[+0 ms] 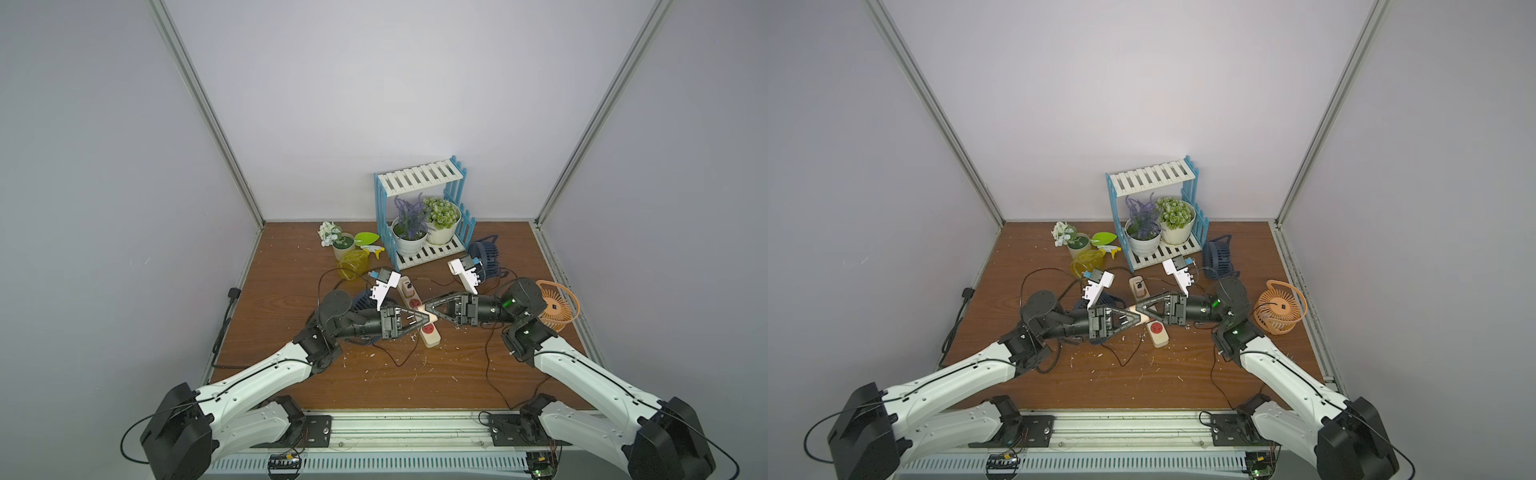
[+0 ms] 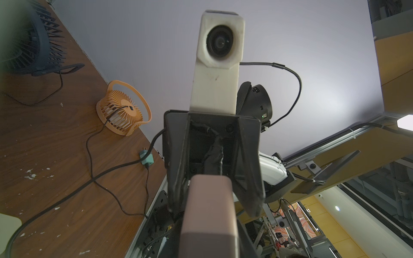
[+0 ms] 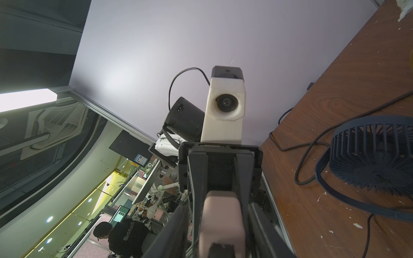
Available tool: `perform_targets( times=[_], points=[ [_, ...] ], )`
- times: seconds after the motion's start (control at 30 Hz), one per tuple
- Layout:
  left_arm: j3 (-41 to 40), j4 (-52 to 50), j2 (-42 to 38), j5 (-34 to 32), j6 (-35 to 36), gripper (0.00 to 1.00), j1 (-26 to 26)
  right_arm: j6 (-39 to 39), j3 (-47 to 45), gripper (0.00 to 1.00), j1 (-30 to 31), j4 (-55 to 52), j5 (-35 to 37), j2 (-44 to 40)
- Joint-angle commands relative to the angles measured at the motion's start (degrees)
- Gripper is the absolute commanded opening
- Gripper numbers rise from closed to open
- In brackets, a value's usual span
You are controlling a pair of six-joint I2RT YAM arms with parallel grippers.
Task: Plug the desk fan into the power strip
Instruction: Pick up the plug from the center of the board.
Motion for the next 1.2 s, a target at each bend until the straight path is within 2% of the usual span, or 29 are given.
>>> perform_targets(
  times=[0.0, 0.13, 0.3, 0.57, 0.6, 0.63, 0.67, 0.7, 0.73, 0.77, 0.9, 1.0, 1.07, 1.17],
  points=[
    [1.59, 0.65, 0.62, 0.72, -0.08, 0.00, -0.60, -0.71, -0.60, 0.26, 0.69, 1.46, -0.55, -0.97],
    [1.30, 0.83, 0.65, 0.27, -0.08, 0.00, -0.60, -2.26, -0.58, 0.10, 0.70, -0.61, -0.41, -1.66],
    [0.19, 1.20, 0.41, -1.37, 0.01, 0.00, -0.60, -6.46, -0.62, 0.01, 0.71, -6.08, 0.87, -2.14],
    [-0.88, 1.77, 0.13, -2.28, 0.07, 0.00, -0.48, -7.35, 0.22, 0.00, 0.60, -6.69, 2.21, -2.02],
    [-1.36, 1.79, 0.25, -2.88, 0.04, 0.00, -0.36, -7.67, 0.65, 0.04, 0.62, -7.42, 2.51, -2.10],
    [-1.99, 1.75, 0.35, -3.41, -0.05, 0.00, -0.15, -7.91, 1.01, 0.28, 0.58, -8.15, 3.04, -2.18],
    [-2.50, 1.74, 0.40, -3.96, -0.19, 0.00, 0.04, -8.30, 1.30, 0.47, 0.46, -8.83, 3.62, -2.32],
    [-3.04, 1.72, 0.34, -4.66, -0.32, 0.00, 0.28, -8.48, 1.45, 0.59, 0.43, -9.58, 3.99, -2.41],
    [-3.60, 1.76, -0.23, -5.71, -0.34, 0.00, 0.63, -8.65, 1.52, 0.71, 0.30, -10.25, 4.26, -2.62],
    [-3.89, 1.79, -0.82, -6.53, -0.16, 0.00, 0.82, -8.81, 1.34, 0.76, 0.28, -10.75, 4.54, -2.88],
    [-3.61, 1.79, -2.97, -10.04, 1.02, 0.00, 1.07, -8.50, -0.46, 0.86, 0.27, -12.17, 7.59, -4.17],
    [-2.97, 2.01, -3.16, -11.09, 1.53, 0.00, 1.02, -4.99, -3.36, 0.86, 0.50, -7.17, 10.68, -5.09],
    [-2.77, 2.09, -2.89, -10.83, 1.67, 0.00, 1.03, -2.44, -5.00, 0.83, 0.92, -3.17, 13.16, -5.51],
    [-2.97, 2.76, -2.47, -9.97, 1.34, 0.00, 1.07, -0.49, -6.00, 0.71, 1.35, 0.61, 15.29, -5.95]
  ],
)
